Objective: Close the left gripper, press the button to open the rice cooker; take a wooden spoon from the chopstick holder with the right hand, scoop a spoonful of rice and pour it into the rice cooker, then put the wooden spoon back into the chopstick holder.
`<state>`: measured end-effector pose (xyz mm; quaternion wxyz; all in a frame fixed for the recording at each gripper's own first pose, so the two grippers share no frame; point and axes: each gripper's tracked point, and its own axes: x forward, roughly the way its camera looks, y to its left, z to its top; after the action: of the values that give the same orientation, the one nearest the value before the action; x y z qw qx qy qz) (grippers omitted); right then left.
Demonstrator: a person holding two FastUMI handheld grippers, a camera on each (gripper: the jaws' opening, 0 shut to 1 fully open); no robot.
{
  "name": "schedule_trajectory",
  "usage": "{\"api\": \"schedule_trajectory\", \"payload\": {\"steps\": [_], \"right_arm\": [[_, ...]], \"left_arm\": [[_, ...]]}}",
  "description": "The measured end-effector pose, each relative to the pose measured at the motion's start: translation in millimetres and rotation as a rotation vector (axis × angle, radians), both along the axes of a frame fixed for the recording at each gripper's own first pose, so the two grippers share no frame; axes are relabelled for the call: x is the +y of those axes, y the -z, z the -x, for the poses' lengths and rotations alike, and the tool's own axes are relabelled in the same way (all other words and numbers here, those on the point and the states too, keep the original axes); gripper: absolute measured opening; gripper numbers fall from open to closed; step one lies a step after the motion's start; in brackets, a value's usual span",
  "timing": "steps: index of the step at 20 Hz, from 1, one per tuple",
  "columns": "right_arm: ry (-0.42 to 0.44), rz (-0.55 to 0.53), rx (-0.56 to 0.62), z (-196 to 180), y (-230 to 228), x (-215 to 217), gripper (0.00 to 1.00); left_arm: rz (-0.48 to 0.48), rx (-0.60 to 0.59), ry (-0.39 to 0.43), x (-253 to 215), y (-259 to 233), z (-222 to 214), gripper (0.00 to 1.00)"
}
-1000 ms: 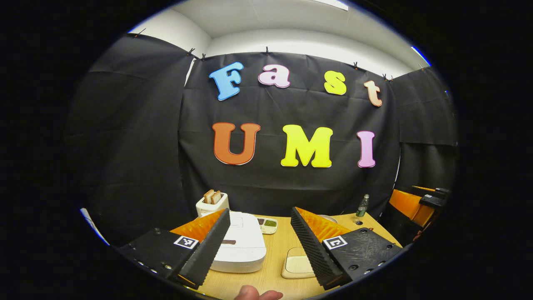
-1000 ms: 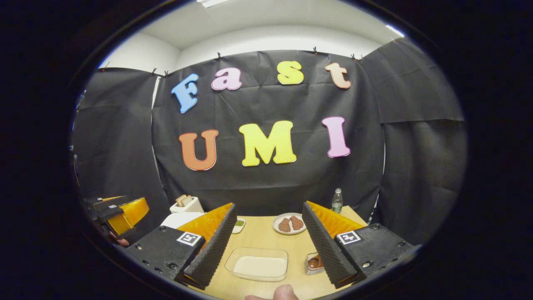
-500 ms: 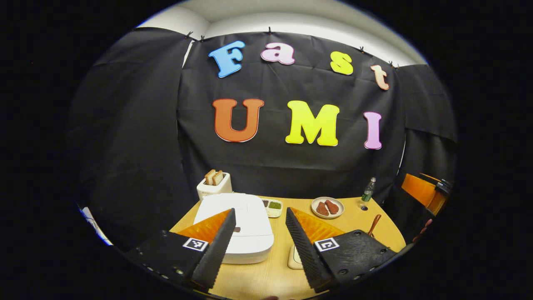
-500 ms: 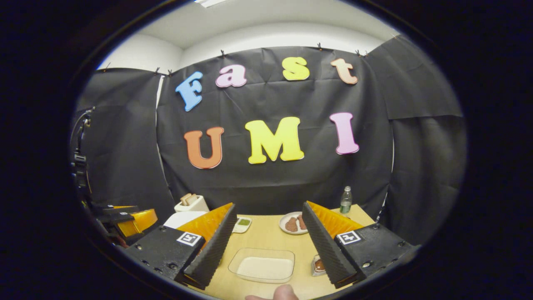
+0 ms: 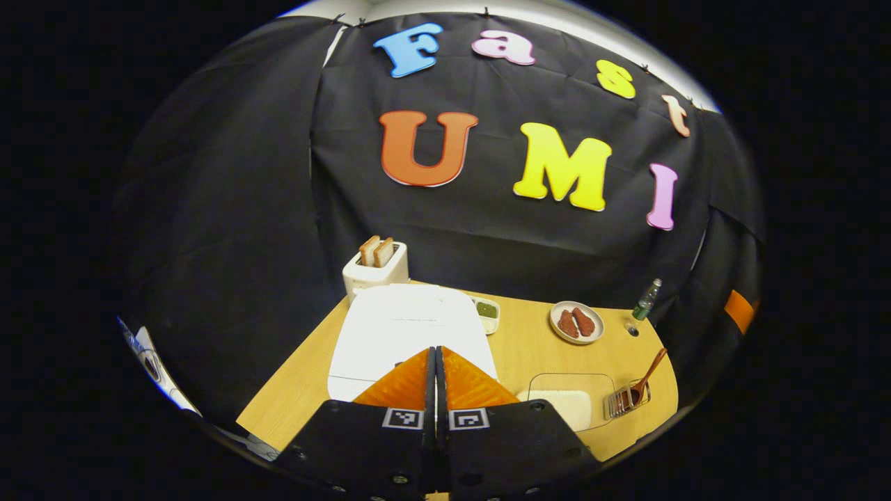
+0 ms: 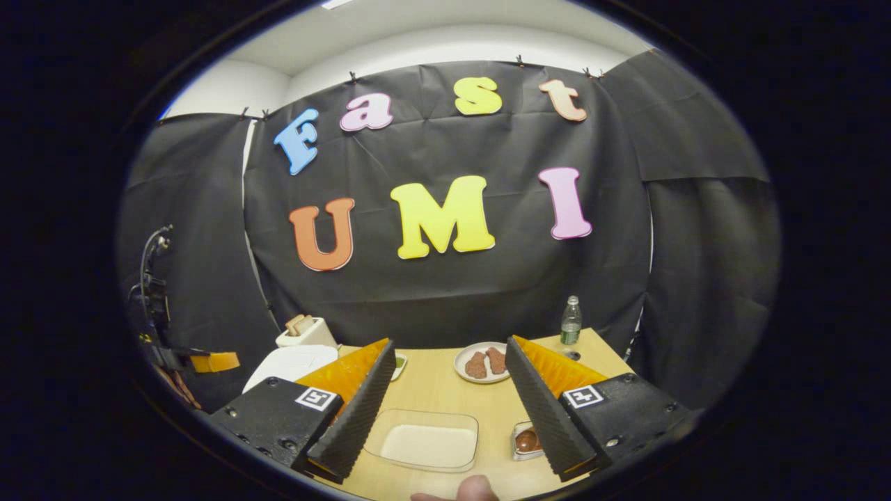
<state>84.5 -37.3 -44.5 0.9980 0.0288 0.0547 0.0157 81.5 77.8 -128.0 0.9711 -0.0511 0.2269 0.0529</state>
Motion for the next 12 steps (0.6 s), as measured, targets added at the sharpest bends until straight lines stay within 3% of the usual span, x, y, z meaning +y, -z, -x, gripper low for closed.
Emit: {"api": "schedule_trajectory", "payload": {"steps": [5, 6, 7, 12], "right_arm": [[-0.002, -0.01, 0.05, -17.0, 14.5, -5.6, 1.0], [-0.001, -0.007, 0.056, -19.7, 16.5, -7.6, 1.0], [0.0, 0.0, 0.063, -21.1, 18.5, -8.9, 1.0], [0.011, 0.021, 0.089, -25.7, 28.0, -21.7, 1.0]], "left_arm": [[0.103, 0.113, -0.012, 13.9, 45.9, -34.7, 0.0], [0.115, 0.138, -0.018, 15.9, 54.7, -38.5, 0.1], [0.127, 0.158, -0.02, 17.7, 61.2, -42.2, 0.0], [0.123, 0.211, -0.035, 31.5, 83.1, -51.1, 0.0]]}}
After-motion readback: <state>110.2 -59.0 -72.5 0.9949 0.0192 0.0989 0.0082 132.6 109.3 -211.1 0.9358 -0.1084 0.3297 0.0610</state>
